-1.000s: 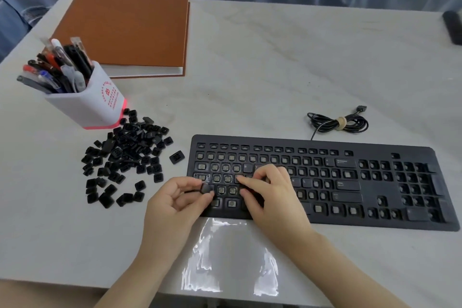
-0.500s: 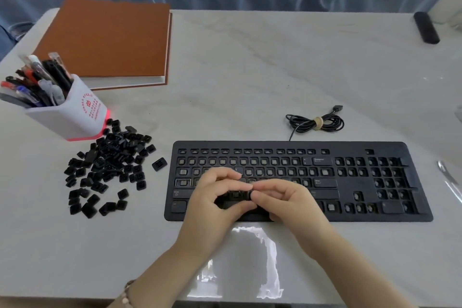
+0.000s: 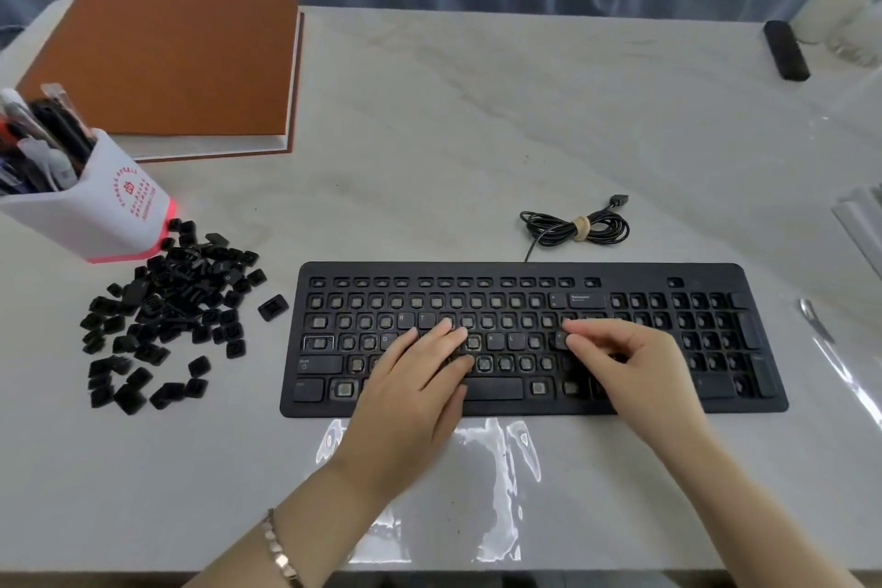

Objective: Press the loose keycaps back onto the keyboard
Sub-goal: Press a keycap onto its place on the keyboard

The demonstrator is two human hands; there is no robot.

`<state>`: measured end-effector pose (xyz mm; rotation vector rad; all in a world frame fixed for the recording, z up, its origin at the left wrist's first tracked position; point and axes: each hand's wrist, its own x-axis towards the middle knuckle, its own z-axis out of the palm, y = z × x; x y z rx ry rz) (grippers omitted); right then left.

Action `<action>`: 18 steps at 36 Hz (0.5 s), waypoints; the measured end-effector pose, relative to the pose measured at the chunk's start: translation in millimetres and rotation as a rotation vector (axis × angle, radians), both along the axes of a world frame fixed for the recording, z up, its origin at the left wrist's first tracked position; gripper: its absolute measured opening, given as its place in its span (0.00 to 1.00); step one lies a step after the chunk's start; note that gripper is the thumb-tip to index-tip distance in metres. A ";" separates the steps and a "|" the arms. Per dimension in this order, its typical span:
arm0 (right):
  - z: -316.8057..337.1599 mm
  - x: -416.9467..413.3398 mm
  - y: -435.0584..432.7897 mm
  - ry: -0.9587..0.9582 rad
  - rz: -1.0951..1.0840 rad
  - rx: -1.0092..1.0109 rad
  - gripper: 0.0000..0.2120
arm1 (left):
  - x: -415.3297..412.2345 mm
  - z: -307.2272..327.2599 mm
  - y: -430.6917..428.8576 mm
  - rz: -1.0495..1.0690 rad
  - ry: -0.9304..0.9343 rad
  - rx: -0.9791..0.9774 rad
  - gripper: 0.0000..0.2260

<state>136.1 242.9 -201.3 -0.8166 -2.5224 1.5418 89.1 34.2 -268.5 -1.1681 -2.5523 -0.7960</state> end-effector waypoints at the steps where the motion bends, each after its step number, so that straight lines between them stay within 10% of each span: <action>1: -1.9 -0.4 -1.0 -0.005 0.012 0.022 0.13 | -0.3 -0.8 0.4 0.003 0.011 -0.003 0.12; 18: -15.5 -10.9 -11.1 0.044 0.176 0.333 0.05 | -1.6 -3.1 0.5 0.015 0.027 0.010 0.11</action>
